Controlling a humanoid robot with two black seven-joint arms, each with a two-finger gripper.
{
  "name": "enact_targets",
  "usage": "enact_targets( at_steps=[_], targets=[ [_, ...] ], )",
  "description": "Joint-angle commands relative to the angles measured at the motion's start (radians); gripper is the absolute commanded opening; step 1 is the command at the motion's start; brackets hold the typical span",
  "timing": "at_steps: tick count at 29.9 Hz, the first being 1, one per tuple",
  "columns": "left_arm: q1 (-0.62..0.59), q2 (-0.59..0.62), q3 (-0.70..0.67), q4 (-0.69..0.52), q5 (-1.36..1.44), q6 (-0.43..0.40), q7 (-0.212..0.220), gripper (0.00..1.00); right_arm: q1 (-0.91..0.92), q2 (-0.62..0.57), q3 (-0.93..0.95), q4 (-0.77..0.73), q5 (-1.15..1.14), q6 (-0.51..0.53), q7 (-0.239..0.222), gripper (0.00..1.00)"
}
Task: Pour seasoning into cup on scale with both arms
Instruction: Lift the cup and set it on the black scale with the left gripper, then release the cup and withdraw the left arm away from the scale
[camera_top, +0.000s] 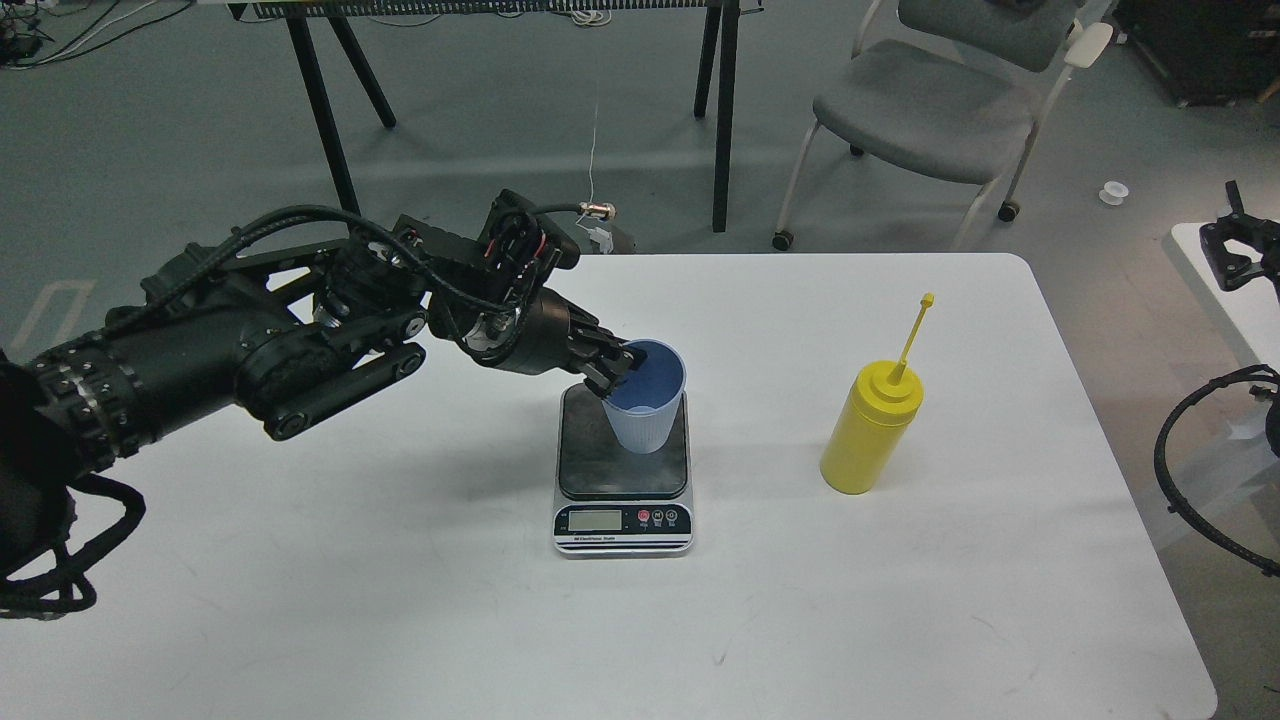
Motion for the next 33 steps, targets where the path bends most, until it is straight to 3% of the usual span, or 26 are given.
enact_targets(
  at_steps=[1, 11, 17, 21, 25, 28, 33],
  targets=[
    [0.003, -0.011, 0.001, 0.024, -0.004, 0.003, -0.003, 0.04, -0.003, -0.002, 0.001, 0.0, 0.0, 0.0, 0.0, 1.0],
    [0.013, -0.011, 0.004, 0.024, -0.006, 0.005, 0.0, 0.1, -0.003, 0.001, 0.001, 0.004, 0.0, 0.0, 0.0, 1.0],
    [0.018, -0.014, 0.006, 0.029, -0.004, 0.006, 0.005, 0.2, -0.003, -0.002, 0.001, 0.004, 0.0, 0.0, 0.0, 1.0],
    [0.023, -0.014, 0.006, 0.029, -0.006, 0.006, 0.005, 0.53, -0.018, -0.004, 0.002, 0.003, 0.0, 0.0, 0.0, 1.0],
    [0.023, -0.014, 0.004, 0.029, -0.009, 0.006, 0.003, 0.58, -0.023, -0.013, 0.005, 0.003, 0.0, 0.0, 0.0, 1.0],
    [0.013, -0.003, -0.016, 0.027, -0.027, 0.023, 0.003, 0.8, -0.041, -0.017, 0.008, 0.004, 0.0, 0.0, 0.0, 1.0],
    [0.013, 0.04, -0.089, 0.029, -0.283, 0.144, 0.005, 0.96, -0.154, -0.031, 0.016, 0.027, 0.058, 0.0, -0.005, 1.0]
  ],
)
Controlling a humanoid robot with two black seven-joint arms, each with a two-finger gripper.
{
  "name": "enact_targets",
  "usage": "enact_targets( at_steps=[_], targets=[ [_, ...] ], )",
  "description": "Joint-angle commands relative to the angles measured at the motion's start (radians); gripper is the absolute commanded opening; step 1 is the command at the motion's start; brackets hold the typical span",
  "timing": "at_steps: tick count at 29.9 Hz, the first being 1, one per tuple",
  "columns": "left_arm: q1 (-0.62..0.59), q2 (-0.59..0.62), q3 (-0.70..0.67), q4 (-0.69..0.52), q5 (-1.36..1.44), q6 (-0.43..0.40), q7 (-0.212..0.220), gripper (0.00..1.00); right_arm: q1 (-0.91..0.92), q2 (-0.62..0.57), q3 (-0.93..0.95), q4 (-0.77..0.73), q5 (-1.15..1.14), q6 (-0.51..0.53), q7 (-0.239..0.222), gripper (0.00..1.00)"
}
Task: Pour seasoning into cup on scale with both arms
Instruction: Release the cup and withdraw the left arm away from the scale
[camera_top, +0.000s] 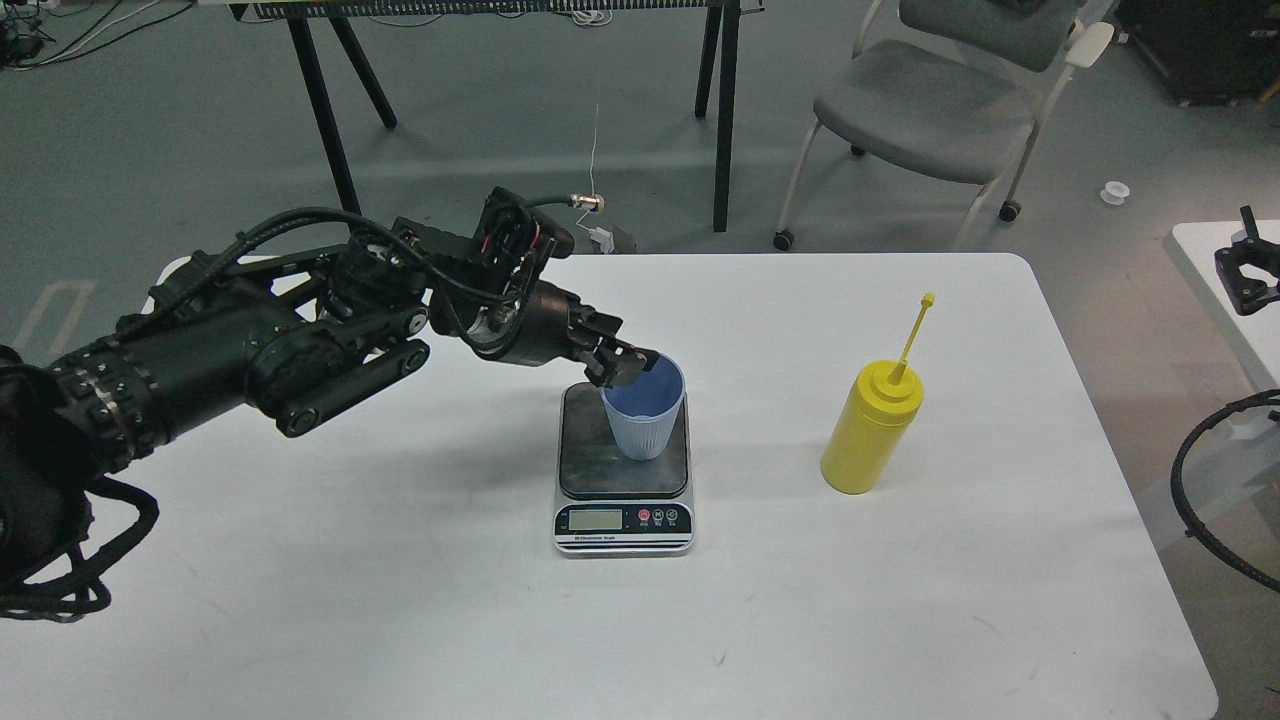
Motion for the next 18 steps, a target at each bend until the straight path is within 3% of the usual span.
enact_targets(
  at_steps=[1, 5, 11, 15, 18],
  targets=[
    [0.008, 0.03, -0.055, 0.004, -0.254, 0.088, -0.003, 0.99, -0.111, -0.003, 0.004, 0.052, 0.072, 0.0, -0.006, 1.0],
    [0.018, 0.017, -0.066, 0.064, -0.611, 0.159, -0.005, 0.99, -0.304, -0.014, 0.007, 0.256, 0.158, 0.0, -0.004, 1.0],
    [0.02, 0.0, -0.09, 0.165, -1.131, 0.167, -0.012, 1.0, -0.571, -0.012, 0.025, 0.596, 0.166, 0.0, 0.0, 1.0],
    [0.025, 0.042, -0.119, 0.167, -1.423, 0.156, -0.012, 1.0, -0.653, 0.003, 0.007, 0.68, 0.164, 0.0, -0.001, 1.0],
    [0.028, 0.082, -0.139, 0.167, -1.595, 0.101, -0.011, 1.0, -0.661, 0.067, -0.067, 0.693, 0.149, 0.0, -0.006, 1.0]
  ],
)
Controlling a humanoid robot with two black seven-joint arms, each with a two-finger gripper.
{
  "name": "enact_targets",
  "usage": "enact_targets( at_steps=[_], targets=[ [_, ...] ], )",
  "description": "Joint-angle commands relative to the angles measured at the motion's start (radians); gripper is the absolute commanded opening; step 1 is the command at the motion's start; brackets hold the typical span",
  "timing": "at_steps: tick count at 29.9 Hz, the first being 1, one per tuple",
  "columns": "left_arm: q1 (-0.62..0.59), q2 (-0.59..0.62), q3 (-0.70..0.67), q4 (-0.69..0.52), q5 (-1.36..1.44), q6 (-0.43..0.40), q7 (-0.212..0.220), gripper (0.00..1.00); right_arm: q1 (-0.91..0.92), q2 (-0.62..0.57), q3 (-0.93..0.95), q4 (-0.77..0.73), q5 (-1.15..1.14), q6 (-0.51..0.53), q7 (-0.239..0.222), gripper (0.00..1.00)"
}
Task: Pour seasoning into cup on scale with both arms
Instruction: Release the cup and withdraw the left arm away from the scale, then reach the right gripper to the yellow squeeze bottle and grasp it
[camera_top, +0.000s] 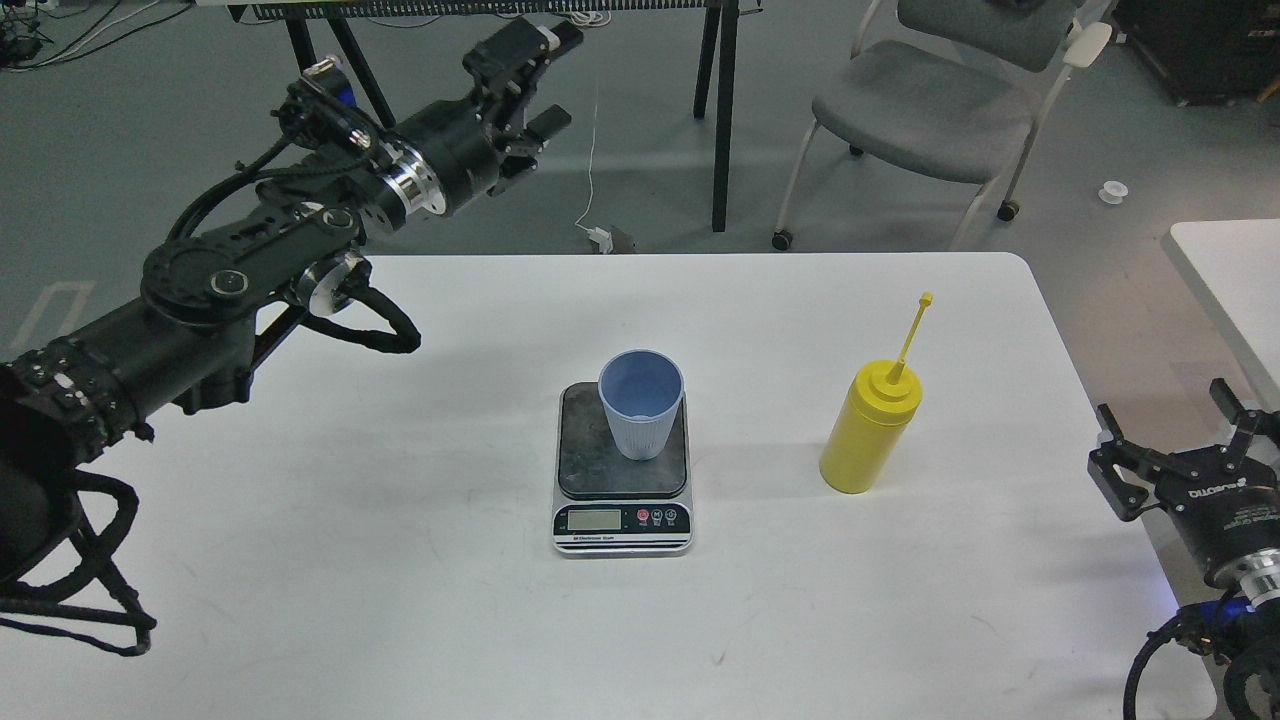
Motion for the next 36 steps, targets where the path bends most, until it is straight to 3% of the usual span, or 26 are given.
enact_targets(
  at_steps=[1, 6, 15, 36],
  targets=[
    [0.004, 0.04, -0.044, 0.003, -0.229, -0.075, 0.004, 1.0, -0.01, 0.075, -0.095, 0.025, -0.022, 0.0, -0.003, 1.0],
    [0.064, 0.046, -0.205, 0.091, -0.474, -0.152, 0.03, 1.0, -0.01, 0.147, -0.152, 0.025, -0.034, 0.0, -0.003, 1.0],
    [0.177, 0.031, -0.509, 0.146, -0.64, -0.152, 0.14, 1.0, 0.072, 0.31, -0.17, -0.021, -0.117, 0.0, 0.0, 1.0],
    [0.229, 0.04, -0.532, 0.146, -0.634, -0.156, 0.128, 1.0, 0.275, 0.445, -0.226, -0.25, -0.149, 0.0, 0.018, 0.98]
  ],
)
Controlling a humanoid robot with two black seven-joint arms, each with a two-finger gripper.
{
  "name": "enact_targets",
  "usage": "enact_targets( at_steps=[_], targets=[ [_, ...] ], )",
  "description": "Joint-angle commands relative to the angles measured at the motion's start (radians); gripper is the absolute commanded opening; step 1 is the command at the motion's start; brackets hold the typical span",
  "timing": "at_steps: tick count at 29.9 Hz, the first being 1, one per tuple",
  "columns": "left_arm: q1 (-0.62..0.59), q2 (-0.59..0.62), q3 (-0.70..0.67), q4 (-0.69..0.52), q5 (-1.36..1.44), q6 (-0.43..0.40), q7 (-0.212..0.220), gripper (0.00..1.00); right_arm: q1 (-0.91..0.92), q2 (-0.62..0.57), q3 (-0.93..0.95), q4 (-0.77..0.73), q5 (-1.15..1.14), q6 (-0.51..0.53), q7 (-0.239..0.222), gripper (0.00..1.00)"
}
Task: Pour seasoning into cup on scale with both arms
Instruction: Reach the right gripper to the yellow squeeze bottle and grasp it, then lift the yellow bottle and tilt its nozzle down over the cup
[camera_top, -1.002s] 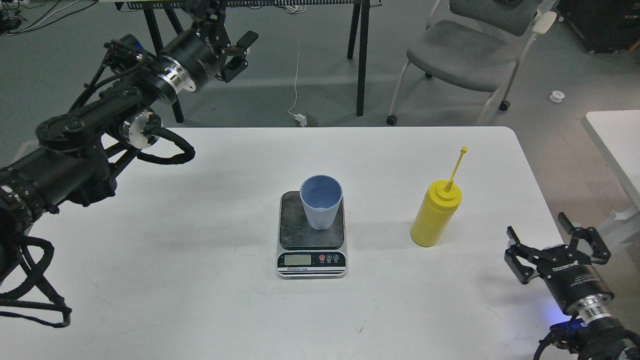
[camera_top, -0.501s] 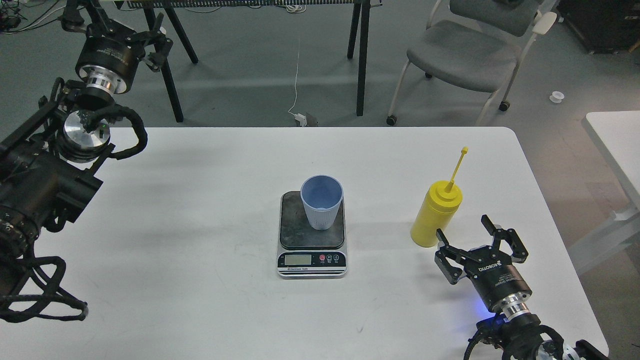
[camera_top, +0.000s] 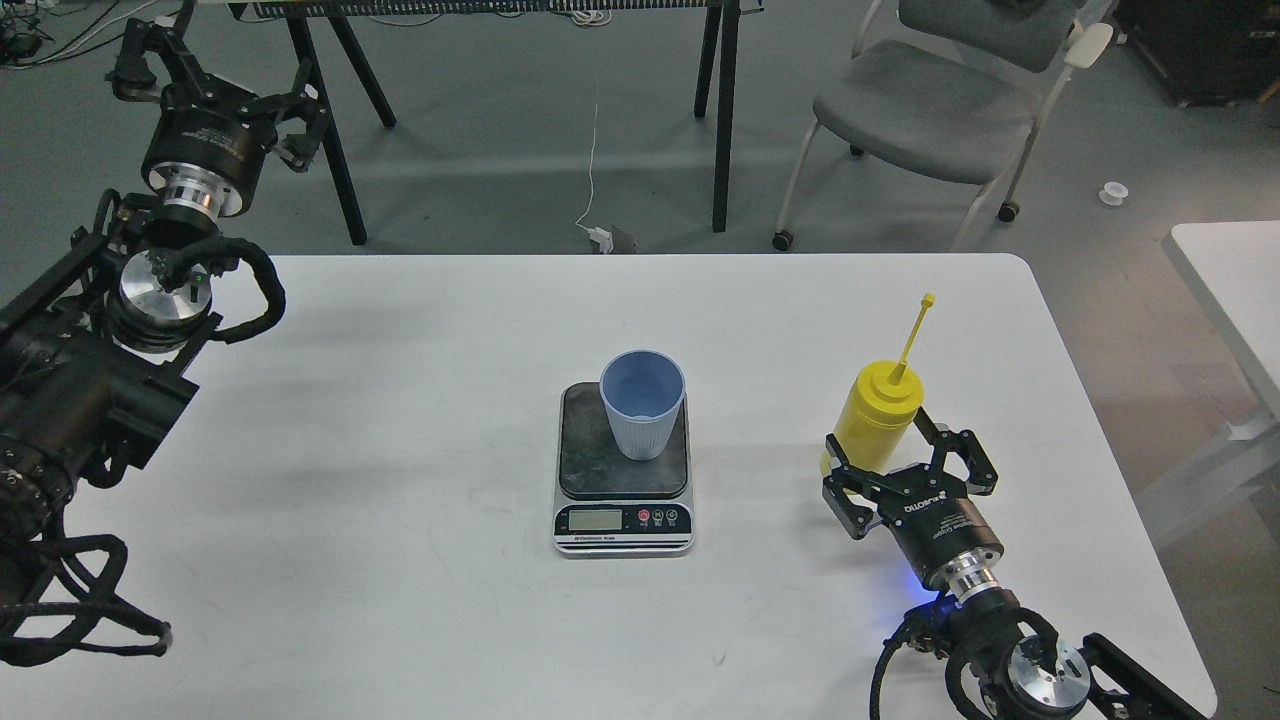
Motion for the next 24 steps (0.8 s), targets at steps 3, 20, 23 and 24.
enact_targets(
  at_steps=[3, 20, 23, 24],
  targets=[
    [0.001, -0.001, 0.002, 0.0, 0.003, 0.001, -0.003, 1.0, 0.062, 0.048, -0.008, -0.086, -0.015, 0.0, 0.032, 0.92],
    [0.0, 0.008, 0.008, -0.006, 0.008, 0.015, -0.005, 1.0, 0.186, -0.034, 0.008, -0.029, -0.091, 0.0, 0.051, 0.43],
    [0.001, 0.015, 0.008, -0.003, 0.008, 0.012, -0.003, 1.0, 0.257, -0.091, 0.009, 0.03, -0.223, 0.0, 0.075, 0.43],
    [0.004, 0.019, 0.008, -0.003, 0.008, 0.009, -0.003, 1.0, 0.284, -0.108, 0.009, 0.044, -0.269, 0.0, 0.08, 0.43]
  ],
)
